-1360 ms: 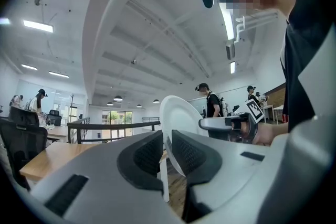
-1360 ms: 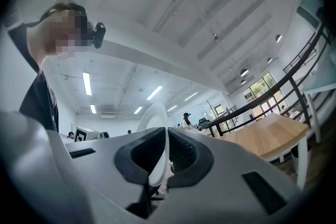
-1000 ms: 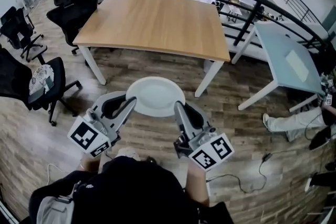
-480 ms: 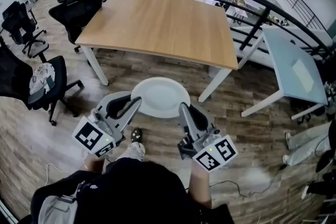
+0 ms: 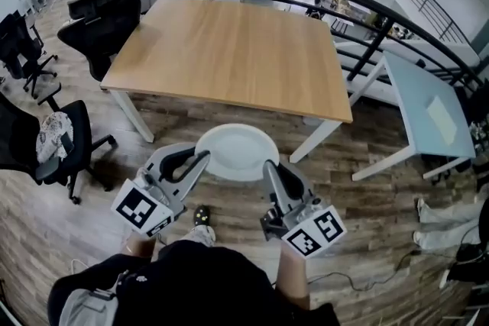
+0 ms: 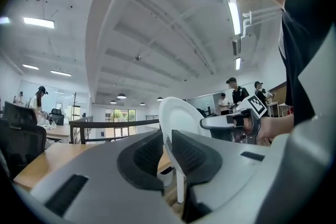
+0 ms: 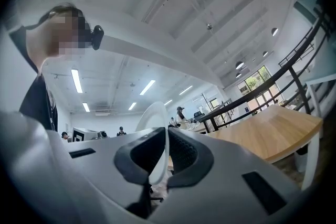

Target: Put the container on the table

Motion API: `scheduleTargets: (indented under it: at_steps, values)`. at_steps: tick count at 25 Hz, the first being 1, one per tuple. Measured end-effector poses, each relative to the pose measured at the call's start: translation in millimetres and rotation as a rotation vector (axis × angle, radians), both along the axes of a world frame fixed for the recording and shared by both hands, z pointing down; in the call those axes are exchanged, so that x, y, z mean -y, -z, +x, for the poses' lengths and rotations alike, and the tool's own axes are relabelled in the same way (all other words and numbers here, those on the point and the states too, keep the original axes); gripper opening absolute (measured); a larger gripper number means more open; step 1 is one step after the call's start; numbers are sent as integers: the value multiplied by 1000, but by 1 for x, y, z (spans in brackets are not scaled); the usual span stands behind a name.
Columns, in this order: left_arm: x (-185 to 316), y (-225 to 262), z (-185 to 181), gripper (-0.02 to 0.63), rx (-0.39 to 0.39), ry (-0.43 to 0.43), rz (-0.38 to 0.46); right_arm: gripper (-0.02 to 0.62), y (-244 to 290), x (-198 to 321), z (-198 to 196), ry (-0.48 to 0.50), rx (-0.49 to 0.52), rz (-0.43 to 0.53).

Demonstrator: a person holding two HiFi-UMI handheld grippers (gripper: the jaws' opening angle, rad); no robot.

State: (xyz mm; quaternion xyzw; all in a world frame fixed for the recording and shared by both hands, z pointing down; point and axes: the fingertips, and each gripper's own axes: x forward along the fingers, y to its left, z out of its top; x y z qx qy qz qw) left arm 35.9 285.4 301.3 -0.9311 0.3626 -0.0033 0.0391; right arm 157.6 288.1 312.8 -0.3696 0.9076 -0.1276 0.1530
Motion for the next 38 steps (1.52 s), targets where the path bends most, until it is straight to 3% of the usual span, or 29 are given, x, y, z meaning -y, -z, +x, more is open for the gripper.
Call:
scheduleTargets:
  at_steps: [5, 23, 38]
  values:
    - [40, -4, -25, 61, -25, -2, -29, 25, -2, 38, -24, -4, -14, -15]
    - [142, 0, -114, 61, -33, 26, 0, 25, 6, 146, -114, 22, -50, 1]
    - [184, -8, -123, 61, -13, 30, -7, 25, -4, 187, -124, 19, -33, -20]
